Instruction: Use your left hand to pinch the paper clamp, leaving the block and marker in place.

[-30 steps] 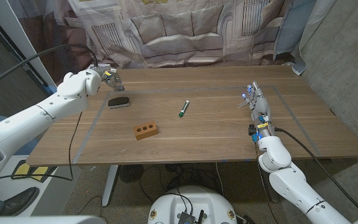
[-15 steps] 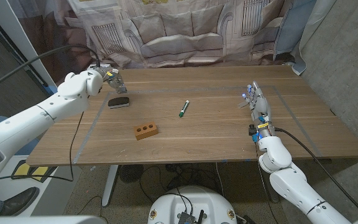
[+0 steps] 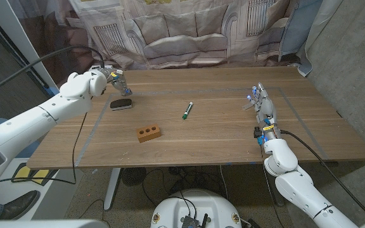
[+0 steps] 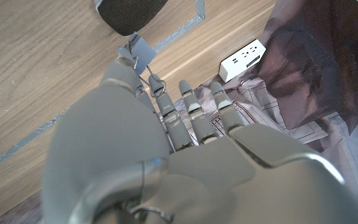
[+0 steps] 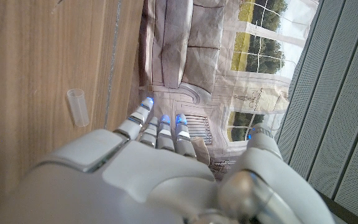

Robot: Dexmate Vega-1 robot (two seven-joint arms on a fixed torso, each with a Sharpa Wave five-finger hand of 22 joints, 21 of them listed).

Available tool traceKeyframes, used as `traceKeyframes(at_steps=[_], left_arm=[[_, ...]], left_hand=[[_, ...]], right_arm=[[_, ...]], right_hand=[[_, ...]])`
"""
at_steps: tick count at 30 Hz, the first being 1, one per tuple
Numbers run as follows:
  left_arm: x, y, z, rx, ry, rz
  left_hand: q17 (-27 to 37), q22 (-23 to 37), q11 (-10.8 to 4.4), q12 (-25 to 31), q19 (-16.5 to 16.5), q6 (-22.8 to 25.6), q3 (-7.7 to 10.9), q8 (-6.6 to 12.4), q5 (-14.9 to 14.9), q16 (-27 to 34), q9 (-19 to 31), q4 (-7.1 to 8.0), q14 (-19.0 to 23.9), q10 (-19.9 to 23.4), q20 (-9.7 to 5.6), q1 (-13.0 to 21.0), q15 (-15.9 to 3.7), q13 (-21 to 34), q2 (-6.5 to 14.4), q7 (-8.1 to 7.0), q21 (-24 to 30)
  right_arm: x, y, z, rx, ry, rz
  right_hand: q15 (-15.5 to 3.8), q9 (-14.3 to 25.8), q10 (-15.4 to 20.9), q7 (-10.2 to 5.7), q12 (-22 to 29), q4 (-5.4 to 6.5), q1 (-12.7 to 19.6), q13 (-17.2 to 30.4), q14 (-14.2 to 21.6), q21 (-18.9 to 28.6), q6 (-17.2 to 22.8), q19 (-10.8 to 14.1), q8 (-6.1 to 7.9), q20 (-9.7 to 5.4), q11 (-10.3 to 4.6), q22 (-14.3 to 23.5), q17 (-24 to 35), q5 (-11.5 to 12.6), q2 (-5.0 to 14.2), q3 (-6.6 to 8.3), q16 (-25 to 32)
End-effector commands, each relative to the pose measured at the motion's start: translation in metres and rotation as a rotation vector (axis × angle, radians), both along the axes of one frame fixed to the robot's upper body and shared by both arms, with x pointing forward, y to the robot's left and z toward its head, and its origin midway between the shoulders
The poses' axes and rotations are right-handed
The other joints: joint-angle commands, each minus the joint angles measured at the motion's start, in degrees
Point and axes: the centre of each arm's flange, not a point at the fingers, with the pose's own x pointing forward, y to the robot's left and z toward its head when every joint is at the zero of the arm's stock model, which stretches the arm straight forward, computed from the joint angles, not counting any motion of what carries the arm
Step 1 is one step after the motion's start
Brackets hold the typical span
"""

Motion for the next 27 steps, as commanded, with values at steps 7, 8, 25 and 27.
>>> traceKeyframes(at_steps=[7,8,25,27], left_arm=[[0.0042,-0.0062,-0.0035,0.012,0.010,0.003],[0.0043,-0.0068,-0.0036,0.013,0.009,0.002],[0.0056,-0.0076,-0.0074,0.014,0.023,0.005],[0.0056,-0.0074,-0.0080,0.014,0.025,0.007]], left_hand=[[-0.02,-0.02,-1.09,-0.46,1.34,1.39,2.25,0.09,0.03,0.40,0.30,0.07,3.54,9.45,-2.63,2.50,-5.80,0.29,2.95,1.30,0.02],[-0.06,-0.05,-0.98,-0.19,1.46,1.69,2.57,0.08,0.00,0.33,0.36,0.09,4.27,10.48,-2.87,2.58,-6.07,0.37,2.88,1.67,-0.06],[-0.22,-0.25,0.02,0.84,3.43,2.96,5.30,-0.50,-0.11,-0.45,0.61,-0.11,9.79,13.22,-8.65,3.73,-7.62,1.73,2.31,4.06,-0.37],[-0.24,-0.25,0.00,0.78,3.42,3.02,5.26,-0.53,-0.17,-0.52,0.61,-0.08,9.82,13.21,-8.47,3.61,-7.38,1.69,2.09,4.07,-0.42]], right_arm=[[0.0012,0.0000,-0.0003,0.002,0.001,0.003],[0.0011,-0.0001,-0.0004,0.003,0.000,0.002],[0.0000,-0.0026,-0.0037,0.007,0.006,-0.001],[-0.0004,-0.0028,-0.0039,0.004,0.006,-0.003]], right_hand=[[0.33,0.23,0.24,-0.17,0.01,-0.01,0.40,0.32,0.32,0.02,0.32,-0.08,-0.12,-0.11,0.22,0.12,0.33,0.00,0.26,-0.29,0.05],[0.32,0.23,0.25,-0.17,0.01,0.00,0.39,0.32,0.30,0.03,0.33,-0.06,-0.12,-0.09,0.23,0.12,0.33,0.00,0.25,-0.30,0.04],[0.37,0.23,0.32,-0.13,0.04,-0.01,0.40,0.32,0.29,0.03,0.40,-0.07,-0.11,-0.11,0.34,0.12,0.33,0.00,0.26,-0.34,0.03],[0.34,0.23,0.31,-0.15,0.03,-0.01,0.40,0.32,0.29,0.03,0.45,-0.07,-0.09,-0.12,0.28,0.12,0.33,0.00,0.26,-0.35,0.03]])
